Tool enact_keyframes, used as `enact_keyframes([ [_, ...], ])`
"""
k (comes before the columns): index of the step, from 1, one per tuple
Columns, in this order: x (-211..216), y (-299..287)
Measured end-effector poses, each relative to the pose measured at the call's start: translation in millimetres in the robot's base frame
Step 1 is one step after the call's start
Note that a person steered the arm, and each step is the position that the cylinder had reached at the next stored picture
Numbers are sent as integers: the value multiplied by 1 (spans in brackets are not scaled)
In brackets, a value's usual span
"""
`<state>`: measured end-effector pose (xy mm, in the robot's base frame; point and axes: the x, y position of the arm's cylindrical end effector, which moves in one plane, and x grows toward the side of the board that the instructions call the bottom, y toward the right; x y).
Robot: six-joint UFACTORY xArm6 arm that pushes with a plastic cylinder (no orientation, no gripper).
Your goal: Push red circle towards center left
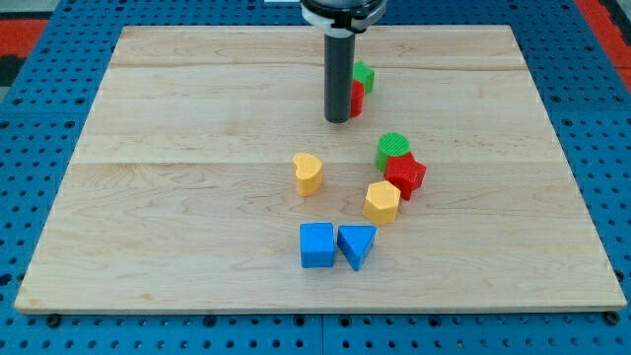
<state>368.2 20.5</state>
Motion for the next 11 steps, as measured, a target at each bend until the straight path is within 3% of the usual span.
enact_keyframes([
  [1,-2,-2],
  [2,38,63],
  [3,31,94],
  [4,-36,109],
  [5,-57,63],
  [7,-24,-13],
  [9,27,4],
  [11,27,-60],
])
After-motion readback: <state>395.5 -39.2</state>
